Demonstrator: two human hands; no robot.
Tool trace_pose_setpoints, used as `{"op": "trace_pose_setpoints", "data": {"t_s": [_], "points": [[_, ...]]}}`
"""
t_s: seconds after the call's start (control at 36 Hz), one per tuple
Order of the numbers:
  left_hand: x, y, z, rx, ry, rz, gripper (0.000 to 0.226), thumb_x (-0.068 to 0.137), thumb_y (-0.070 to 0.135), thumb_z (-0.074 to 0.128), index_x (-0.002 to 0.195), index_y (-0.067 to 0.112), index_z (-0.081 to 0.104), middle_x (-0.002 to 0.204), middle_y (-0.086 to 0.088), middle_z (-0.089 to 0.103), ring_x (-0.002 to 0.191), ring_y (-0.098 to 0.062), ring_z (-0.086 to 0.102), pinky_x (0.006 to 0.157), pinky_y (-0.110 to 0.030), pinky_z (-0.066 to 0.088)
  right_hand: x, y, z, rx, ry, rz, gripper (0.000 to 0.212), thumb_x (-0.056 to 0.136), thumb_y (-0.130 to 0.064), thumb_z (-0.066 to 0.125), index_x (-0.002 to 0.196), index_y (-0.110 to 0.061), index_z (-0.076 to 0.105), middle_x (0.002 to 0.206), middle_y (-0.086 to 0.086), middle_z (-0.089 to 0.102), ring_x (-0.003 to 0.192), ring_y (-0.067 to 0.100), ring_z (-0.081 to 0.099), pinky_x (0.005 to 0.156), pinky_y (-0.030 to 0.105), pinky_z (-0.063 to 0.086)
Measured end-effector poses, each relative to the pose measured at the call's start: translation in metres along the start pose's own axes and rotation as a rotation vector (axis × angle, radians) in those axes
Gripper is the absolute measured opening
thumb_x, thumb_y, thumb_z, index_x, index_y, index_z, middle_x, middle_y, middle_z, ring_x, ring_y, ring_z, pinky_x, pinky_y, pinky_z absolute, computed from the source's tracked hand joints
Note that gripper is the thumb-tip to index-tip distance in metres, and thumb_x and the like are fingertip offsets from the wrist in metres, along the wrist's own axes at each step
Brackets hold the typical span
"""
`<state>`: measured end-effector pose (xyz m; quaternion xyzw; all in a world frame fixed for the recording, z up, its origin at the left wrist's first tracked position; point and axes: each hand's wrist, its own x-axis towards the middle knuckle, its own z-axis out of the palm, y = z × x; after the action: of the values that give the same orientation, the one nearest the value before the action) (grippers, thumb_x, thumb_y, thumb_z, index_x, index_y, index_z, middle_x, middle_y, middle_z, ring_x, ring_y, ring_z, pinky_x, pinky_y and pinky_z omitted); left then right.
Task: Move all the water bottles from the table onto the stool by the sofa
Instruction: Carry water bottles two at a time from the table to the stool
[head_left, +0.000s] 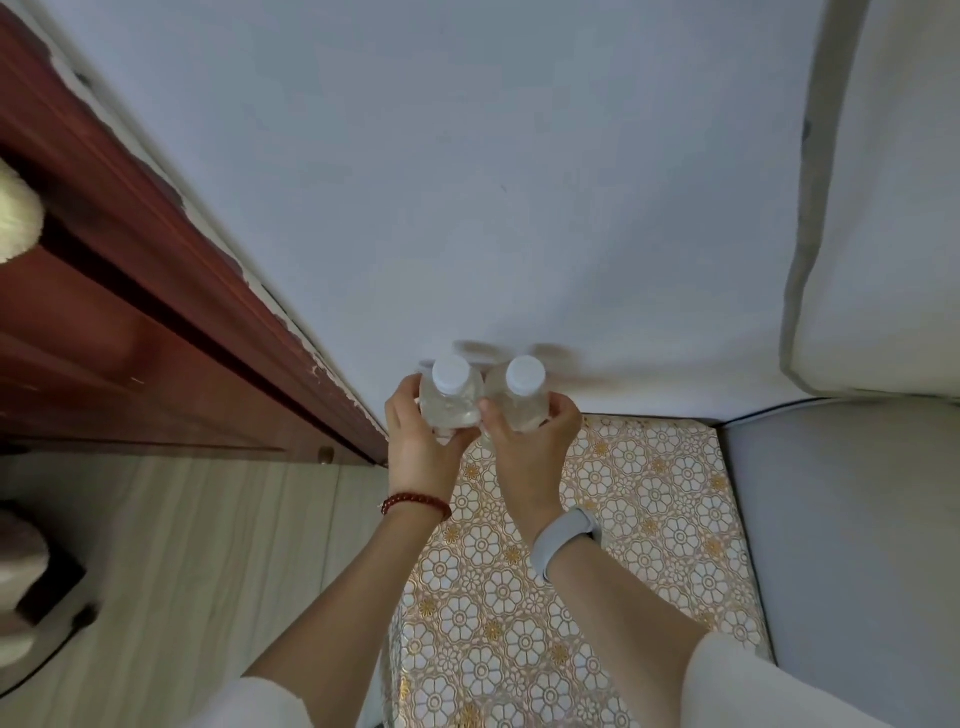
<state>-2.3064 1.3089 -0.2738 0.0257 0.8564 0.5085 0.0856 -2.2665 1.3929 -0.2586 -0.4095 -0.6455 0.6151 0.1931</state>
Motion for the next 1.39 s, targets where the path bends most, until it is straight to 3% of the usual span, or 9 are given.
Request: {"op": "trace_pose_setpoints", "data": {"t_s": [0.14, 0.31, 0.44, 0.5, 0.58, 0.64, 0.97, 1.14, 1.39], "points": [[0.001, 0.002, -0.007, -0.02, -0.104, -0.038, 0.086, 0.066, 0.025, 0.08, 0.134, 0.02, 0.028, 0.136, -0.001, 0.041, 0.115, -0.012, 0.045, 0.088, -0.028, 0.044, -0.005, -0.001, -0.011, -0.023, -0.152, -0.002, 0.078, 0.069, -0.022, 0.078, 0.128, -0.017, 0.027, 0.13, 0.006, 0.03, 0.12, 0.02, 0.04, 0.094, 0.025, 0.043], [-0.027, 0.006, -0.038, 0.108, -0.173, -0.105, 0.089, 0.075, 0.027, 0.072, 0.143, 0.021, 0.016, 0.15, -0.003, 0.024, 0.135, -0.02, 0.027, 0.108, -0.035, 0.028, -0.034, -0.019, -0.047, -0.193, -0.196, 0.156, 0.08, 0.085, -0.034, 0.061, 0.145, -0.019, 0.011, 0.153, 0.004, 0.017, 0.138, 0.018, 0.022, 0.112, 0.037, 0.025], [-0.061, 0.02, -0.111, 0.131, -0.054, -0.231, 0.065, 0.082, 0.03, 0.061, 0.139, 0.019, 0.031, 0.142, -0.007, 0.037, 0.125, -0.022, 0.041, 0.093, -0.023, 0.032, -0.095, -0.059, -0.046, -0.369, -0.379, 0.226, 0.031, 0.093, -0.02, 0.045, 0.122, -0.008, 0.045, 0.119, 0.011, 0.056, 0.087, 0.011, 0.053, 0.07, 0.027, 0.046], [-0.079, 0.024, -0.155, 0.142, 0.004, -0.236, 0.058, 0.083, 0.029, 0.06, 0.136, 0.018, 0.037, 0.138, -0.007, 0.041, 0.122, -0.02, 0.043, 0.09, -0.019, 0.029, -0.128, -0.083, -0.026, -0.434, -0.5, 0.192, 0.029, 0.093, -0.019, 0.041, 0.111, -0.001, 0.054, 0.097, 0.016, 0.062, 0.072, 0.017, 0.053, 0.072, 0.044, 0.05], [-0.118, 0.025, -0.237, 0.2, 0.12, -0.264, 0.054, 0.084, 0.034, 0.057, 0.133, 0.018, 0.041, 0.136, -0.007, 0.044, 0.123, -0.023, 0.043, 0.092, -0.022, 0.032, -0.19, -0.117, 0.011, -0.525, -0.697, 0.034, 0.027, 0.091, -0.02, 0.038, 0.091, -0.007, 0.061, 0.077, 0.009, 0.058, 0.075, 0.026, 0.055, 0.073, 0.04, 0.046], [-0.154, 0.022, -0.3, 0.262, 0.218, -0.282, 0.051, 0.085, 0.034, 0.056, 0.132, 0.016, 0.043, 0.134, -0.01, 0.046, 0.121, -0.026, 0.045, 0.094, -0.026, 0.036, -0.244, -0.133, 0.038, -0.552, -0.814, -0.088, 0.024, 0.092, -0.02, 0.042, 0.105, -0.013, 0.061, 0.096, -0.001, 0.059, 0.093, 0.018, 0.055, 0.078, 0.025, 0.038], [-0.618, -0.05, -0.615, 0.414, 0.95, -0.485, 0.04, 0.084, 0.023, 0.061, 0.121, 0.009, 0.055, 0.12, -0.014, 0.057, 0.113, -0.03, 0.052, 0.096, -0.034, 0.04, -0.734, -0.132, 0.076, -0.554, -1.554, -0.674, 0.019, 0.091, -0.015, 0.05, 0.104, -0.008, 0.062, 0.101, 0.012, 0.069, 0.097, 0.025, 0.062, 0.075, 0.021, 0.038], [-0.885, -0.084, -0.654, 0.338, 1.276, -0.776, 0.036, 0.084, 0.022, 0.061, 0.117, 0.008, 0.058, 0.114, -0.012, 0.062, 0.107, -0.026, 0.057, 0.093, -0.03, 0.041, -0.971, -0.081, 0.029, -0.631, -2.058, -0.869, 0.023, 0.092, -0.015, 0.049, 0.11, -0.008, 0.06, 0.109, 0.013, 0.067, 0.101, 0.025, 0.06, 0.088, 0.028, 0.043], [-1.128, -0.135, -0.645, 0.141, 1.616, -1.095, 0.031, 0.087, 0.025, 0.056, 0.114, 0.009, 0.058, 0.113, -0.008, 0.063, 0.106, -0.021, 0.057, 0.089, -0.026, 0.041, -1.232, 0.019, -0.057, -0.662, -2.565, -1.149, 0.023, 0.092, -0.018, 0.047, 0.107, -0.01, 0.063, 0.106, 0.008, 0.068, 0.093, 0.02, 0.06, 0.074, 0.021, 0.038]]}}
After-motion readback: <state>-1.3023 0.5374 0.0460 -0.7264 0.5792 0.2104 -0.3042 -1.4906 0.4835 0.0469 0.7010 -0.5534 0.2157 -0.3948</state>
